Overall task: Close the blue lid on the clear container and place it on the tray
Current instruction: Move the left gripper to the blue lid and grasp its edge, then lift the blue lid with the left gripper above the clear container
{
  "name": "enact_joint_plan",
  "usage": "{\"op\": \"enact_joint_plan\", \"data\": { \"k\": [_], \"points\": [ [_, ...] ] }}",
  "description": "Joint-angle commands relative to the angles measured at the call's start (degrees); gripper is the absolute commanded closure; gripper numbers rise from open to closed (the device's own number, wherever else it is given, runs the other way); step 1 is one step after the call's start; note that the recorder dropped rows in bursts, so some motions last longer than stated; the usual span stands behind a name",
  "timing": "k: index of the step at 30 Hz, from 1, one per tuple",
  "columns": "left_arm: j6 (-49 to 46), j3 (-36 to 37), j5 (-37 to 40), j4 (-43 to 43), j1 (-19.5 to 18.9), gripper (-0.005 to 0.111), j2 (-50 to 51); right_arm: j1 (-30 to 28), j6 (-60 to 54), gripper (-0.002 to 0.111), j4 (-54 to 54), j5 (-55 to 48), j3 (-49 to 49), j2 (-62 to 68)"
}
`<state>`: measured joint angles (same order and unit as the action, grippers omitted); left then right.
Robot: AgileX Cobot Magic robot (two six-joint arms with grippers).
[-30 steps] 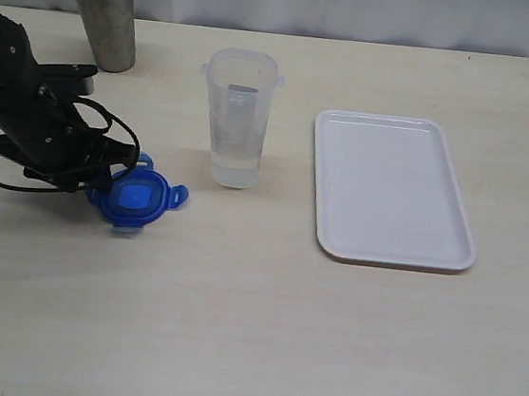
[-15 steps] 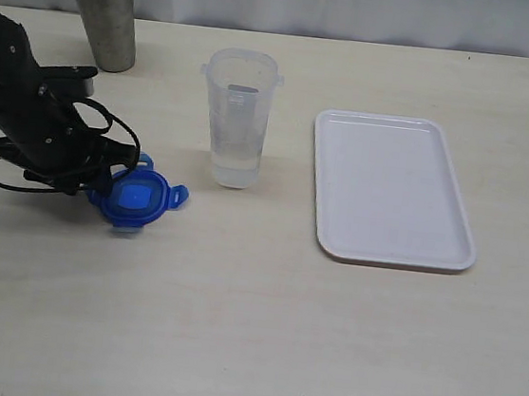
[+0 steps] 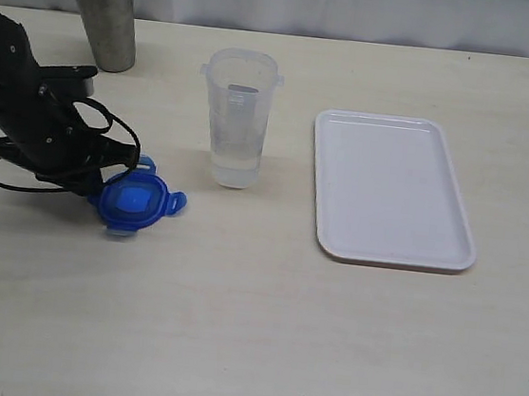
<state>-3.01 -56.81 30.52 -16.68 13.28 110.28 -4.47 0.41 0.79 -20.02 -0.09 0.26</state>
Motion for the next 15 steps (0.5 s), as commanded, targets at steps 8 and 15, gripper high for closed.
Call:
{"op": "enact_joint_plan", "data": {
  "k": [8,15],
  "points": [
    [-1.7,0.1,0.8,1.6,0.2,0.107,-0.1,-0.2,-0.4,0.104,0.0,0.2,0.1,-0.3],
    [-5.2,0.1,0.1,1.4,0.2,0.107,-5.8,-0.2,-0.4,0.104,0.0,0.2,0.1,-0.3]
  ]
}}
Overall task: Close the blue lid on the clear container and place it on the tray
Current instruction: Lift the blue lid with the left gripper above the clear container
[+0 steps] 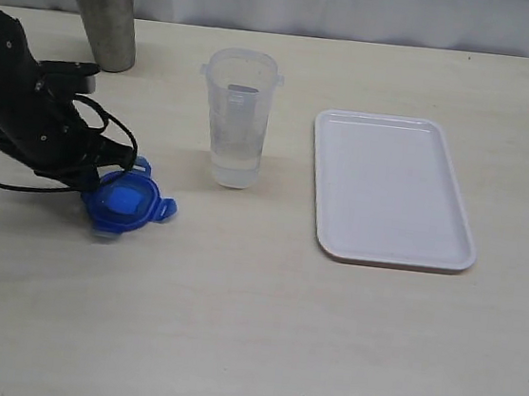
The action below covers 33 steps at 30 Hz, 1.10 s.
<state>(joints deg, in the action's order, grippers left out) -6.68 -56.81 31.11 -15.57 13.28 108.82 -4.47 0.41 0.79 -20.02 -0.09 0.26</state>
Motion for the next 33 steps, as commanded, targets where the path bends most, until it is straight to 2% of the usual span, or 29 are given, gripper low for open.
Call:
{"op": "enact_joint_plan", "data": {
  "k": [1,6,10,16,20,29,33],
  "points": [
    [-2.8,0.1,-1.0,0.3,0.2,0.107,-6.0,-0.2,-0.4,0.104,0.0,0.2,0.1,-0.3],
    [-8.7,0.1,-1.9,0.1,0.2,0.107,-13.1,-0.2,-0.4,0.104,0.0,0.2,0.1,-0.3],
    [-21.3,0.1,-3.1,0.1,0.2,0.107,-18.9,-0.2,-0.4,0.104,0.0,0.2,0.1,-0.3],
    [-26.5,0.1,-7.3,-0.1,0.2,0.107,-23.5,-0.2,-0.4,0.104,0.0,0.2,0.1,-0.3],
    [-29.3,0.1,-12.4,0.1,1.5,0.107,-25.4,-0.2,-0.4,0.104,0.0,0.2,0.1,-0.3],
    [-35.4,0.1,-30.5,2.0,9.8,0.107,-25.2,-0.2,-0.4,0.104,0.0,0.2,0.1,-0.3],
    [-35.5,0.1,-38.5,3.0,11.2,0.107,-24.2,-0.2,-0.4,0.104,0.0,0.2,0.1,-0.3]
  ]
}}
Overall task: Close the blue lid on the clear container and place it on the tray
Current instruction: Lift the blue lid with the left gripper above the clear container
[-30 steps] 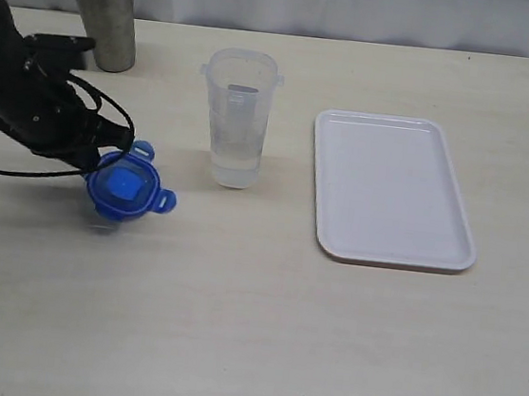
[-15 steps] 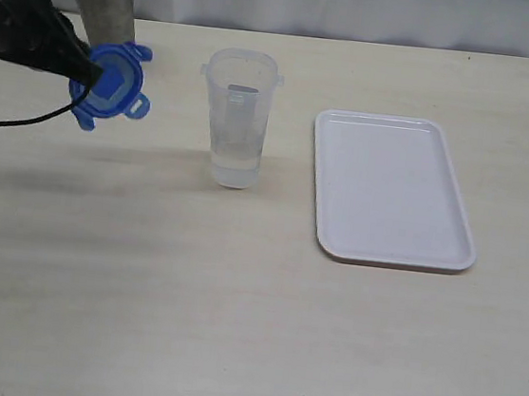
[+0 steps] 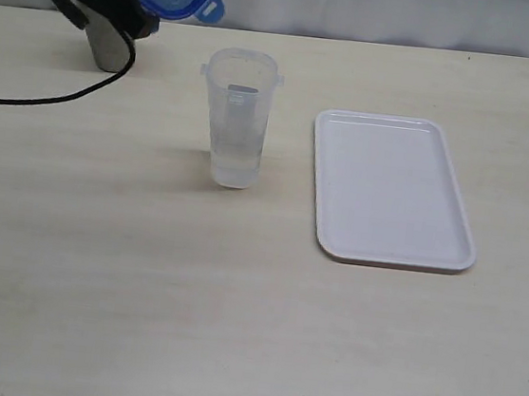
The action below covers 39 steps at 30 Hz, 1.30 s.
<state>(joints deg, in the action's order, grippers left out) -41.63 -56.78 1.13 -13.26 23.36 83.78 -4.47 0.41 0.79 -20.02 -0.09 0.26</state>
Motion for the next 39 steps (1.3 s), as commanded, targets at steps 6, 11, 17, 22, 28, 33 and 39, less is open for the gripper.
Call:
{"op": "enact_joint_plan", "data": {
  "k": [6,11,17,22,28,33,39],
  "points": [
    [-6.8,0.0,-14.5,0.8,1.3,0.107,4.9,-0.2,-0.4,0.104,0.0,0.2,0.1,-0.3],
    [-16.0,0.0,-18.9,0.7,1.3,0.107,7.4,-0.2,-0.4,0.104,0.0,0.2,0.1,-0.3],
    [-20.7,0.0,-26.3,0.8,1.3,0.107,9.4,-0.2,-0.4,0.104,0.0,0.2,0.1,-0.3],
    [-25.6,0.0,-27.4,4.0,1.6,0.107,11.7,-0.2,-0.4,0.104,0.0,0.2,0.1,-0.3],
    [-28.0,0.0,-30.3,12.8,7.4,0.107,11.8,-0.2,-0.4,0.104,0.0,0.2,0.1,-0.3],
    [-55.7,0.0,-36.0,-8.5,11.7,0.107,11.8,-0.2,-0.4,0.104,0.0,0.2,0.1,-0.3],
    [-68.2,0.0,-33.5,-18.3,13.4,0.107,12.9,-0.2,-0.4,0.104,0.0,0.2,0.1,-0.3]
  ]
}}
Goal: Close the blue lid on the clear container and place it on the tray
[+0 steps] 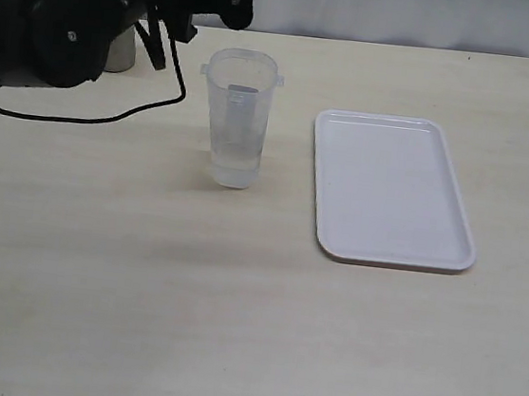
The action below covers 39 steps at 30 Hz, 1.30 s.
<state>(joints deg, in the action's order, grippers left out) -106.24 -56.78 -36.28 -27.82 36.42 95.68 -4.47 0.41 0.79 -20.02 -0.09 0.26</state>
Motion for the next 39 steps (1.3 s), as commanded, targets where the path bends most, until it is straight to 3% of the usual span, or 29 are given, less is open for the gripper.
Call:
{"op": "enact_joint_plan", "data": {
  "k": [1,16,27,35,39],
  "points": [
    [-3.9,0.0,2.3,-5.2,0.3,0.107,1.9,-0.2,-0.4,0.104,0.0,0.2,0.1,-0.3],
    [1.6,0.0,3.7,-5.7,0.4,0.107,5.5,-0.2,-0.4,0.104,0.0,0.2,0.1,-0.3],
    [1.6,0.0,-1.0,-5.7,5.3,0.107,5.5,-0.2,-0.4,0.104,0.0,0.2,0.1,-0.3],
    [0.8,0.0,-1.9,-7.5,5.6,0.107,5.5,-0.2,-0.4,0.104,0.0,0.2,0.1,-0.3],
    [-5.0,0.0,-4.4,-12.6,6.8,0.107,5.1,-0.2,-0.4,0.104,0.0,0.2,0.1,-0.3]
  ]
}}
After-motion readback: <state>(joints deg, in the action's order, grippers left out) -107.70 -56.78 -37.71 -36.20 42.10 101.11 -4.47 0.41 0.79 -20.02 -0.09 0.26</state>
